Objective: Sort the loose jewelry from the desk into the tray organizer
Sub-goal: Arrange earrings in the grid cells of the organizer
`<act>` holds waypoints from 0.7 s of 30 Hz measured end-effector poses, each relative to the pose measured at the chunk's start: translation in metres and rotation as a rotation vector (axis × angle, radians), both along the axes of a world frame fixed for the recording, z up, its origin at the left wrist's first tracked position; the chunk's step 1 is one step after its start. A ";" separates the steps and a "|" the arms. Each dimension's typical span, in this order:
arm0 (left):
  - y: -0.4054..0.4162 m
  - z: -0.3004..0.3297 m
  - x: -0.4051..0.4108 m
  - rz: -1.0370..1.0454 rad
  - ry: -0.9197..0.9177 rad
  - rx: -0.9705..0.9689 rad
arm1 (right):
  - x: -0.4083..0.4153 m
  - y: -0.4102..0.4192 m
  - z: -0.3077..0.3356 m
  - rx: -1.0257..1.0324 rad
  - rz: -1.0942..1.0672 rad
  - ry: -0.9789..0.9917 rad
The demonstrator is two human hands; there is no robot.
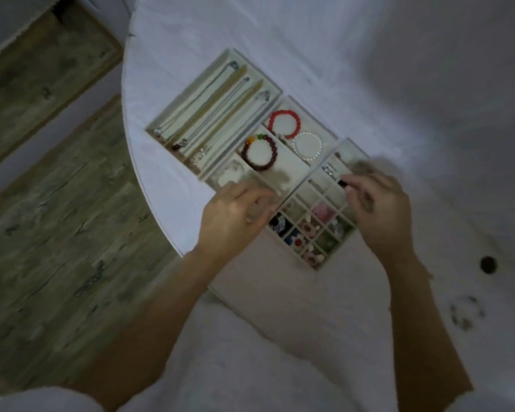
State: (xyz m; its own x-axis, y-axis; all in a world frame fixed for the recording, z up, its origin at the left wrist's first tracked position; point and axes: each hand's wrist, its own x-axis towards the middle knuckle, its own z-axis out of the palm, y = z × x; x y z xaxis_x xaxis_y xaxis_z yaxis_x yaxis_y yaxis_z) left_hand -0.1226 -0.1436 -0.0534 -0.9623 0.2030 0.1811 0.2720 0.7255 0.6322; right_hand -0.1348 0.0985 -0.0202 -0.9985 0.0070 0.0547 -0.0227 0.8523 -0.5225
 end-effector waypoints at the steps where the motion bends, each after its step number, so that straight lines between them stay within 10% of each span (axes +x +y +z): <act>1: 0.019 -0.004 0.011 -0.070 -0.009 -0.013 | 0.034 0.014 -0.002 0.031 -0.077 -0.012; 10: 0.097 -0.031 0.054 -0.321 -0.076 -0.267 | 0.205 0.081 -0.046 0.080 -0.692 -0.276; 21: 0.125 -0.035 0.057 -0.366 -0.062 -0.344 | 0.187 0.085 -0.078 -0.200 -0.672 -0.201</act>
State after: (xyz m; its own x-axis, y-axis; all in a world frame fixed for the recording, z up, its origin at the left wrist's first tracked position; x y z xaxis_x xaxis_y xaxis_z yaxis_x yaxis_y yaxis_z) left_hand -0.0656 -0.0183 -0.0889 -0.8239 0.5666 -0.0103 0.5170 0.7589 0.3961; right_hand 0.0521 0.1832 -0.0986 -0.7657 0.6126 -0.1959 0.5848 0.5363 -0.6086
